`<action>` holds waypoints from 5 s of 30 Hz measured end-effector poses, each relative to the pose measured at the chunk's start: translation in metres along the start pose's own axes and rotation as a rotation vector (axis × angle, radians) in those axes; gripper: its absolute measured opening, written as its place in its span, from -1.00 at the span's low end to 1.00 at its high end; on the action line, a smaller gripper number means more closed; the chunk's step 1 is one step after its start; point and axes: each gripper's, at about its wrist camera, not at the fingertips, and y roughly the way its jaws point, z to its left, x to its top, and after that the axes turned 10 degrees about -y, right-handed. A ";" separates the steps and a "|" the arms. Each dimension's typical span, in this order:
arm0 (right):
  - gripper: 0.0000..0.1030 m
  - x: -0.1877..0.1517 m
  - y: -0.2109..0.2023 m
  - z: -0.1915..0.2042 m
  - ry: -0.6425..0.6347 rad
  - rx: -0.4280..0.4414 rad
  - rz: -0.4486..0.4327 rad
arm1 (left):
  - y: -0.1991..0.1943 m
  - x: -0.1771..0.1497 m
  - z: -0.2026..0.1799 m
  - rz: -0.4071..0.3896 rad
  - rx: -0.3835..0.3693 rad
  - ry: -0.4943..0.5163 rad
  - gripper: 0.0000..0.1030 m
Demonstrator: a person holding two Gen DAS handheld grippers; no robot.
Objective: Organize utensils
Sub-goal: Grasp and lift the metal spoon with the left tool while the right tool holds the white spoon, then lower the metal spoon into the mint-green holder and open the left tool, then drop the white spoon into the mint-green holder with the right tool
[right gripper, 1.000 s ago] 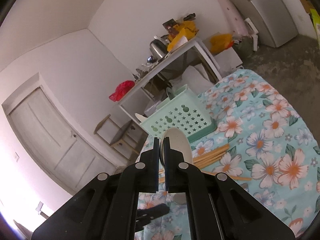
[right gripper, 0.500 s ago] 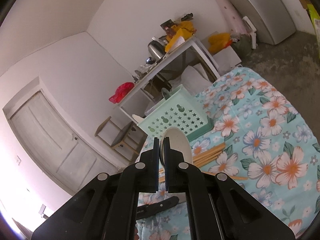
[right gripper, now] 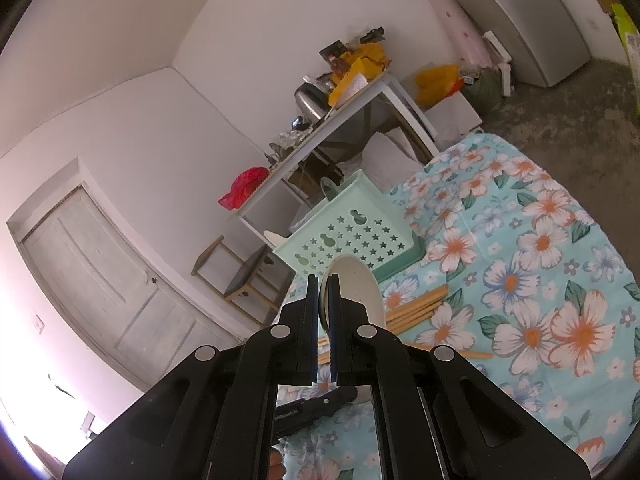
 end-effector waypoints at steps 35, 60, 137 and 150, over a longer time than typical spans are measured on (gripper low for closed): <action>-0.95 0.018 0.005 0.038 -0.148 0.010 -0.020 | -0.182 0.126 -0.137 -0.853 0.139 0.592 -0.97; -0.95 0.016 0.030 0.038 -0.173 -0.006 0.050 | -0.075 0.179 -0.088 -0.472 0.018 0.443 -0.85; -0.40 0.052 0.067 -0.005 -0.048 -0.014 0.045 | -0.128 0.048 0.001 -0.419 0.054 0.242 -0.21; 0.08 -0.056 0.041 0.013 -0.246 -0.302 0.318 | -0.104 0.023 0.002 -0.348 0.185 0.302 0.30</action>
